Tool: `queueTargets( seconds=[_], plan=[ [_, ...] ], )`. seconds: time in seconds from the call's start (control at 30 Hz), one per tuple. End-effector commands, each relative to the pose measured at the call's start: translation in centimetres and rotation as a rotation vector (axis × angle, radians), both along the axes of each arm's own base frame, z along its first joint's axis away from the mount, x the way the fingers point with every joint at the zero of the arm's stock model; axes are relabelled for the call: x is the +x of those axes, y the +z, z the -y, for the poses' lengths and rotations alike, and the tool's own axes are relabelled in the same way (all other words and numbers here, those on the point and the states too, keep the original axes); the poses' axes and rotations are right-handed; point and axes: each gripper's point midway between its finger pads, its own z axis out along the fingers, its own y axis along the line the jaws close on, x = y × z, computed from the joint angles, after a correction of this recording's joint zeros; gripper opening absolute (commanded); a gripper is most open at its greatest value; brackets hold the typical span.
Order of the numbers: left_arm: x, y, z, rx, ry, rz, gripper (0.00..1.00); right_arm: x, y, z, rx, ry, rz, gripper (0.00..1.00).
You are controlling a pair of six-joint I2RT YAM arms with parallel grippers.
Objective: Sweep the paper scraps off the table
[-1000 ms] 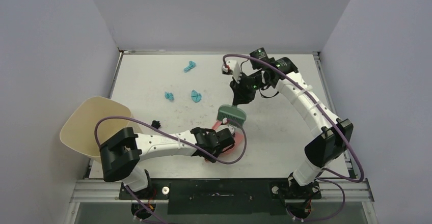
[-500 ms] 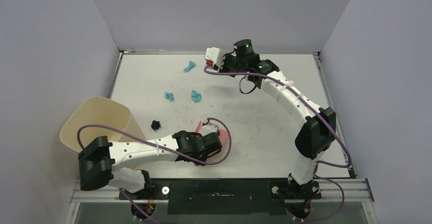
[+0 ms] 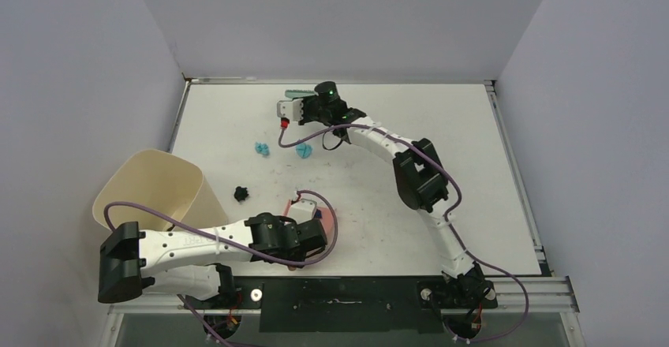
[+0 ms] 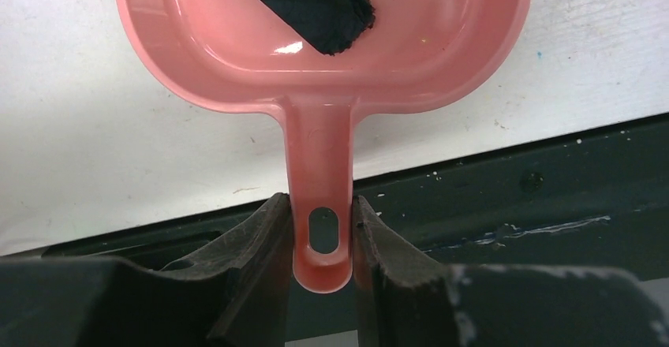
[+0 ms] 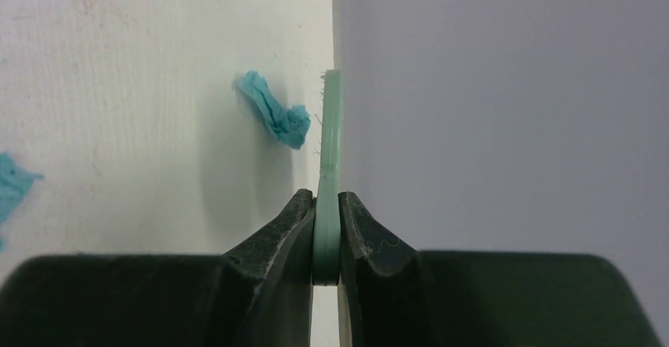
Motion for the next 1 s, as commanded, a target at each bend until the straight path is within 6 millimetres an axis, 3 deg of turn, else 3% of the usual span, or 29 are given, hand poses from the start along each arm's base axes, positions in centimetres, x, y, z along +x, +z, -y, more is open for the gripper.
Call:
queueTargets(
  seconds=[0.0, 0.17, 0.27, 0.5, 0.8, 0.97],
  plan=[
    [0.0, 1.7, 0.3, -0.055, 0.042, 0.020, 0.00, 1.9, 5.0, -3.9, 0.075, 0.061, 0.238, 0.05],
    [0.0, 1.6, -0.5, -0.034, 0.049, 0.031, 0.00, 0.9, 0.8, -4.7, -0.009, 0.149, 0.141, 0.05],
    [0.0, 1.4, -1.0, -0.024, 0.051, 0.035, 0.00, -1.4, -1.3, -3.6, -0.077, 0.191, 0.046, 0.05],
    [-0.6, 1.4, -3.2, -0.011, 0.065, 0.026, 0.00, -8.8, -3.7, 0.1, -0.209, 0.261, -0.235, 0.05],
    [-1.6, 1.7, -3.6, -0.057, 0.005, -0.007, 0.00, -19.7, -4.1, 3.8, -0.207, 0.245, -0.591, 0.05],
    [-2.5, 1.3, -3.1, -0.051, -0.029, -0.057, 0.00, -22.9, -2.8, 5.7, -0.154, 0.188, -0.704, 0.05]
  ],
)
